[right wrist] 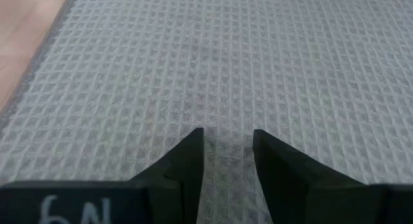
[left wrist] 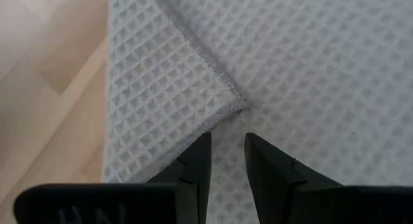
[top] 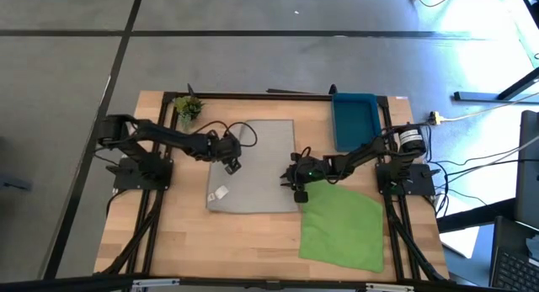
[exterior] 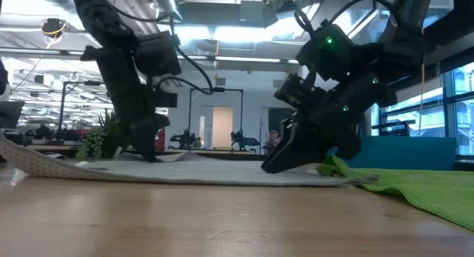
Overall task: Roll microfiber towels into tight, uniform cylinder then place into a basket
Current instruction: Roll the gray towel
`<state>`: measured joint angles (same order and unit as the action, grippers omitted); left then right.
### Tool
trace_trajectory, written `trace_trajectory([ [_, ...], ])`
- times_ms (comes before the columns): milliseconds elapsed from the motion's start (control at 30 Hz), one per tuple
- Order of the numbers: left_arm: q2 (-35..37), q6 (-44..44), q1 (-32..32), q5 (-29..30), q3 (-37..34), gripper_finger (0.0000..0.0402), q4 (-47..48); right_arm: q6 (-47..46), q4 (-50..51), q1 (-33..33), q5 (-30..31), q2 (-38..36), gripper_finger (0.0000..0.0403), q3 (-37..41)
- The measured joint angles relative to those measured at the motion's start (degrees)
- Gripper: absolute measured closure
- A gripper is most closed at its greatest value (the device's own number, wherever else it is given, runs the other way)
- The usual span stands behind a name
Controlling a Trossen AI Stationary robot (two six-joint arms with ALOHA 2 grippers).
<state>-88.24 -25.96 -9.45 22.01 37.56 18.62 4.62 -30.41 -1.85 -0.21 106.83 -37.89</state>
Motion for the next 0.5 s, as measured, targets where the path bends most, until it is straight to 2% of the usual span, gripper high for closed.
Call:
trace_trajectory([
  [300,0.43,1.23,-2.36,4.3,0.0,0.0319,-2.39,-0.09,0.47,0.1,-1.44,0.0,0.0267,0.0],
  [500,0.72,2.75,-4.25,4.47,0.0,0.0319,-2.23,-0.31,0.75,0.1,-1.41,0.01,0.0267,0.0],
])
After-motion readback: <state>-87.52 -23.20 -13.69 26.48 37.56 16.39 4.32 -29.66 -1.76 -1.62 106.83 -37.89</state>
